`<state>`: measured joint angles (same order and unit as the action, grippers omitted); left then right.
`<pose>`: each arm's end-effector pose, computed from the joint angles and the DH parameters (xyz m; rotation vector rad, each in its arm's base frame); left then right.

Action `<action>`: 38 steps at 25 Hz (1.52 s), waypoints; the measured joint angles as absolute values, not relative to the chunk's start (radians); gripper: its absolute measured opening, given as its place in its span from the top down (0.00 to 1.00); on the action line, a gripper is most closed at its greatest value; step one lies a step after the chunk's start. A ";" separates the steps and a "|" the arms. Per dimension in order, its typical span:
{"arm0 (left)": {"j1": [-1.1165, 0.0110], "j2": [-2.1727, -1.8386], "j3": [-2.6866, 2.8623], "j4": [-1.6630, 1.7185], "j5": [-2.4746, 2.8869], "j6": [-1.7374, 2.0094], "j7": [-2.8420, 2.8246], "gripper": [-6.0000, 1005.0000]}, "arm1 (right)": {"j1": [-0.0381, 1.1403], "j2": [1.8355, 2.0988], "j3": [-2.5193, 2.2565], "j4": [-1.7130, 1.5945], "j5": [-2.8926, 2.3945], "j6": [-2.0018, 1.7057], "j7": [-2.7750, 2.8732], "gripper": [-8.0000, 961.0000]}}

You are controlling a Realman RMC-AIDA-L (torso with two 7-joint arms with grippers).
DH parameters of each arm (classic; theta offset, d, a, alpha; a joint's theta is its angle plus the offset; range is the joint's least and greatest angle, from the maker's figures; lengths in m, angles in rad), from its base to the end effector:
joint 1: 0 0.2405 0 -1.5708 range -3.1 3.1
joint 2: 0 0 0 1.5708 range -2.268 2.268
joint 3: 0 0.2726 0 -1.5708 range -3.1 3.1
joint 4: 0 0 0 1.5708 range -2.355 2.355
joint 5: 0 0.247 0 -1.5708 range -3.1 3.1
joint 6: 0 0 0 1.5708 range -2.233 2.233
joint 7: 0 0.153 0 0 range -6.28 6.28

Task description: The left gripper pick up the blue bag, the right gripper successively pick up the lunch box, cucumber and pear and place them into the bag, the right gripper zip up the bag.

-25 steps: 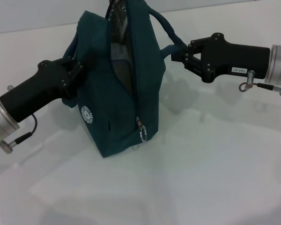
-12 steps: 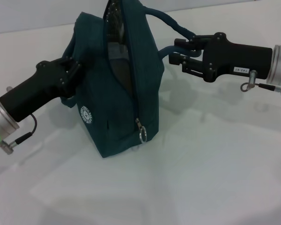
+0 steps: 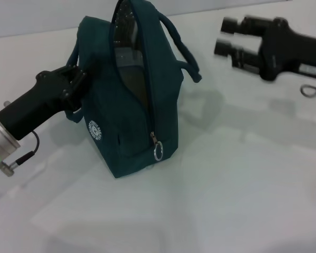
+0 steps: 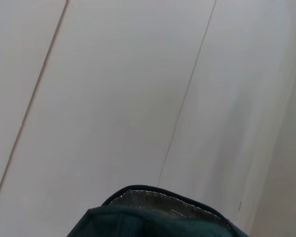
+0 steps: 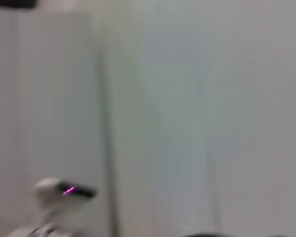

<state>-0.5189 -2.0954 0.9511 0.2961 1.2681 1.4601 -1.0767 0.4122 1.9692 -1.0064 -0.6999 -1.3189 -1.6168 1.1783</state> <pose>-0.2733 0.3660 -0.0576 -2.3308 -0.6649 -1.2320 0.2611 0.3700 0.0484 -2.4911 0.1959 1.1212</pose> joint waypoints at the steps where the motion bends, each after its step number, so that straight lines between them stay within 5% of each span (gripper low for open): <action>1: -0.520 -2.095 0.952 0.293 1.268 1.460 -1.071 0.92 | 0.416 1.960 -1.010 -0.712 -1.352 -1.639 1.191 0.51; 6: -0.523 -2.095 0.954 0.292 1.268 1.459 -1.066 0.92 | 0.477 1.938 -1.011 -0.714 -1.581 -1.695 1.286 0.51; 15: -0.526 -2.098 0.954 0.293 1.267 1.459 -1.065 0.92 | 0.527 2.022 -1.066 -0.650 -1.815 -1.599 1.291 0.51; 38: -0.535 -2.098 0.952 0.293 1.259 1.461 -1.057 0.92 | 0.581 2.026 -1.420 -0.588 -1.550 -1.372 1.279 0.54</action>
